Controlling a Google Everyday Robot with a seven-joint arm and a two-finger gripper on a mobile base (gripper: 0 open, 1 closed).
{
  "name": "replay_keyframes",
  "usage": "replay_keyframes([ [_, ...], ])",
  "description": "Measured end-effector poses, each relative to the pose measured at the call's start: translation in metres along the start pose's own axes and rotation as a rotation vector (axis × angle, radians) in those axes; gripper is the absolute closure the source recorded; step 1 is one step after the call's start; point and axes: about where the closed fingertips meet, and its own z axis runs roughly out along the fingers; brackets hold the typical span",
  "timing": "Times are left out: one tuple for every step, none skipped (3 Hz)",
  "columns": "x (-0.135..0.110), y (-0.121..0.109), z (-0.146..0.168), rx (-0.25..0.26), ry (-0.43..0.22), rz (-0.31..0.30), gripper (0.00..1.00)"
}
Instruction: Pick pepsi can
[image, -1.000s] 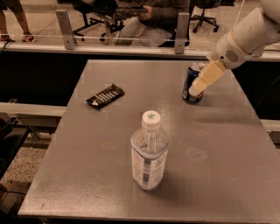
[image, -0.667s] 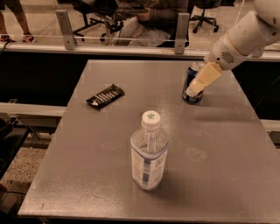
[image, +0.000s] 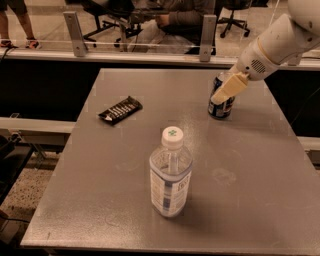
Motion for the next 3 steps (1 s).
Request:
replay_keyframes([
  [-0.005,0.004,-0.004,-0.013,-0.016,-0.035,0.62],
  [-0.021,0.009,-0.02,-0.035,-0.047,-0.098,0.85],
  [-0.042,0.015,-0.041,-0.074,-0.096,-0.159,1.0],
])
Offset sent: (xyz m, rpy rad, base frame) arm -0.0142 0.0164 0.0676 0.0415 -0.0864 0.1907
